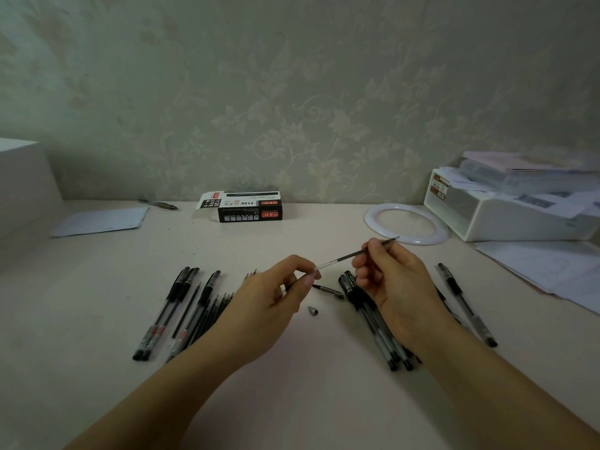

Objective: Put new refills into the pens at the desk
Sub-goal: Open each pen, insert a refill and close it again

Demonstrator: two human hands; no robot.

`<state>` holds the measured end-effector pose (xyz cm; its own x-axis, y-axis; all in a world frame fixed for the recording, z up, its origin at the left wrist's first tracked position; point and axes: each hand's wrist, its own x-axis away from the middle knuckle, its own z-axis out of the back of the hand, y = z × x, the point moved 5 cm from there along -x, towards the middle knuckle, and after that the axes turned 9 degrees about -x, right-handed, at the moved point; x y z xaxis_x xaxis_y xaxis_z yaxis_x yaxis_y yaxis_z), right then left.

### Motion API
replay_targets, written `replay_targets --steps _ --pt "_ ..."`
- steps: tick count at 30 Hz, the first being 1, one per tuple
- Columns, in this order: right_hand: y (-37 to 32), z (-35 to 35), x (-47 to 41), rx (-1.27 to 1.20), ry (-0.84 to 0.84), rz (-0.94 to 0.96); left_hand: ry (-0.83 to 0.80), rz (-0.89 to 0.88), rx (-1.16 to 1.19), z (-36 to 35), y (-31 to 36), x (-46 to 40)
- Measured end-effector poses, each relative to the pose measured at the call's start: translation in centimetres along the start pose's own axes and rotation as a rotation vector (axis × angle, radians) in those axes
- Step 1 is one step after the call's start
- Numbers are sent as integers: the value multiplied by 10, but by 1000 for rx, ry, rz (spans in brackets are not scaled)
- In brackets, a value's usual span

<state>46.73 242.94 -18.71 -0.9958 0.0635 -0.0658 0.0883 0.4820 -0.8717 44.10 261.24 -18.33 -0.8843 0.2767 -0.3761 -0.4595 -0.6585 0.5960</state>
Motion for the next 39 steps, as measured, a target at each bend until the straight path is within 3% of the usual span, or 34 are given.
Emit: replay_targets --steps 6,11,15,18,20,25,35,39 --pt "2 1 -1 27 -8 8 1 -10 17 1 0 0" --pt "0 -9 4 273 -148 88 -21 -13 -14 -2 1 2" --pt "14 -23 15 753 -344 122 -17 10 16 -3 0 1" --pt "19 -22 16 1142 -392 293 19 29 -11 0 -3 -1" --pt "22 -26 18 1255 -435 371 28 12 -30 1 -3 -1" --pt "29 -37 22 1314 -536 439 6 -27 -74 -1 -1 0" --pt "28 -35 17 1534 -528 398 -12 30 -112 -3 -11 0" --pt "13 -32 13 1326 -416 425 -15 37 -116 -3 -12 0"
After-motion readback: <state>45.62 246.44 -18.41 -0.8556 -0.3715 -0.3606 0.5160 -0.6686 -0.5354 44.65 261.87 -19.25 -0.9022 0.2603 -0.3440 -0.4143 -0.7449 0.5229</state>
